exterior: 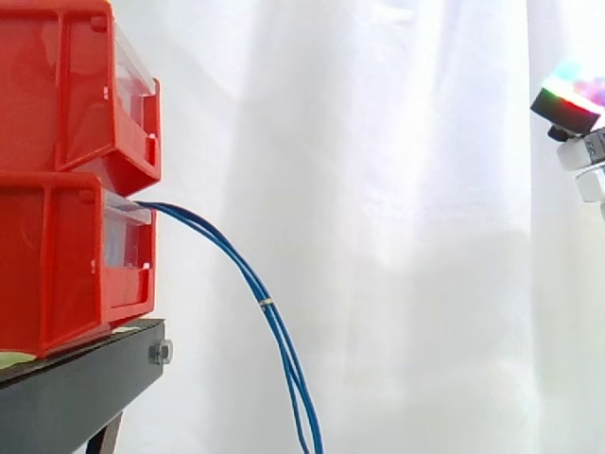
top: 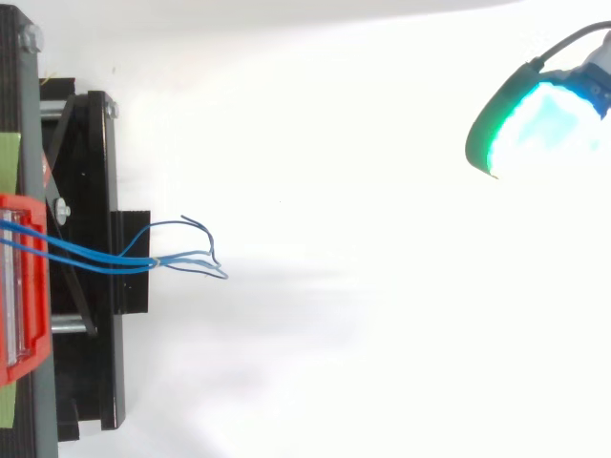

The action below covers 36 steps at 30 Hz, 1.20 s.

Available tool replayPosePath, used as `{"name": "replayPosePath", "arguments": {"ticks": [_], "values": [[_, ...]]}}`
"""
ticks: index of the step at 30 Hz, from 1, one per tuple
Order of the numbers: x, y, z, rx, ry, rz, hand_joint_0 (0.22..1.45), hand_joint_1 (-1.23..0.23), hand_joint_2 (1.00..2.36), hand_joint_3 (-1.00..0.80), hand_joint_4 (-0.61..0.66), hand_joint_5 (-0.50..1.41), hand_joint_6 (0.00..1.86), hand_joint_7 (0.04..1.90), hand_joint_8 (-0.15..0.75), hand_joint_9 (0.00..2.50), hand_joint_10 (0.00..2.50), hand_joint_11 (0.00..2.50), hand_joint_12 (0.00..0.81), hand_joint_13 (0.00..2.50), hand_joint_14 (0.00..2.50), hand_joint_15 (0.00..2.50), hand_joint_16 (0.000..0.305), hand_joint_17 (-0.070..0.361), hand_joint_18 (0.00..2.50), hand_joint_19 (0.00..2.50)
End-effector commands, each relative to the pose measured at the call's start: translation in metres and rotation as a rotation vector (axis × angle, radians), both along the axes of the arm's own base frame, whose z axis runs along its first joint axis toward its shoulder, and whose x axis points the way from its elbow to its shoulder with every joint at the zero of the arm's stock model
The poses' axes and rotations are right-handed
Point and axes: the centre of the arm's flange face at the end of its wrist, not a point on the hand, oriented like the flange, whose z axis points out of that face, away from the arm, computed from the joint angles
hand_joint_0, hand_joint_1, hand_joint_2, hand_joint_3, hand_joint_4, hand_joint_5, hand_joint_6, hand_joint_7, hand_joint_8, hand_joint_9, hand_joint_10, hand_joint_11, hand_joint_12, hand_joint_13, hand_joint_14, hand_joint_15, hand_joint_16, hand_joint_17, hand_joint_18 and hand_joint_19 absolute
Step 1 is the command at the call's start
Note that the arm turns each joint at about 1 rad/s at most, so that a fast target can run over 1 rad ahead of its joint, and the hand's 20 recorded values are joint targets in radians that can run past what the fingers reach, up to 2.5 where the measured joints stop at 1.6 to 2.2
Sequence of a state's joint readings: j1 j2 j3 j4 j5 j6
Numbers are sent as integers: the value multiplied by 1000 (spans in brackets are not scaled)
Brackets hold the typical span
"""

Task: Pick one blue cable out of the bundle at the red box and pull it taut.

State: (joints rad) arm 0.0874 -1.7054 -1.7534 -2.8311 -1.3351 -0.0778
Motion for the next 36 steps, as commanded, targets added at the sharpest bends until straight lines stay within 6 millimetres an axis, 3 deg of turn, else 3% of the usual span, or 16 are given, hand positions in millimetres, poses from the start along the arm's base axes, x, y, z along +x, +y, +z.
{"name": "replayPosePath", "arguments": {"ticks": [1, 8, 13, 14, 16, 23, 26, 36], "values": [[0, 2, -1, -3, 7, -5, 522, -636, 1000, -500, 173, -236, 501, 626, 254, 396, 1, 91, 336, 396, 6, 168, 58, 131, 266, 216], [3, 6, -7, -17, 22, -22, 523, -637, 1000, -500, 205, -225, 501, 637, 257, 417, 2, 92, 336, 410, 6, 175, 58, 131, 275, 214], [16, 3, -42, -14, 70, -74, 490, -685, 1000, -500, 300, -179, 502, 738, 270, 431, 3, 114, 348, 362, 6, 166, 61, 137, 224, 183], [24, -1, -62, -6, 82, -110, 476, -698, 1000, -500, 315, -171, 502, 758, 277, 427, 3, 120, 359, 349, 6, 154, 62, 140, 207, 173], [27, -2, -66, -4, 79, -120, 468, -709, 1000, -500, 324, -161, 502, 783, 282, 424, 3, 118, 364, 338, 6, 151, 63, 142, 191, 163], [75, -13, -97, -5, 76, -222, 458, -753, 1000, -500, 339, -140, 503, 841, 287, 414, 2, 125, 369, 316, 5, 145, 64, 144, 169, 159], [91, -14, -97, -2, 61, -228, 475, -785, 1000, -500, 341, -134, 502, 864, 282, 411, 2, 119, 362, 310, 5, 139, 62, 140, 163, 167], [106, -10, -96, -70, -4, -225, 563, -837, 1000, -500, 268, -100, 503, 1137, 279, 493, 5, 211, 336, 325, 5, 139, 56, 126, 186, 139]]}}
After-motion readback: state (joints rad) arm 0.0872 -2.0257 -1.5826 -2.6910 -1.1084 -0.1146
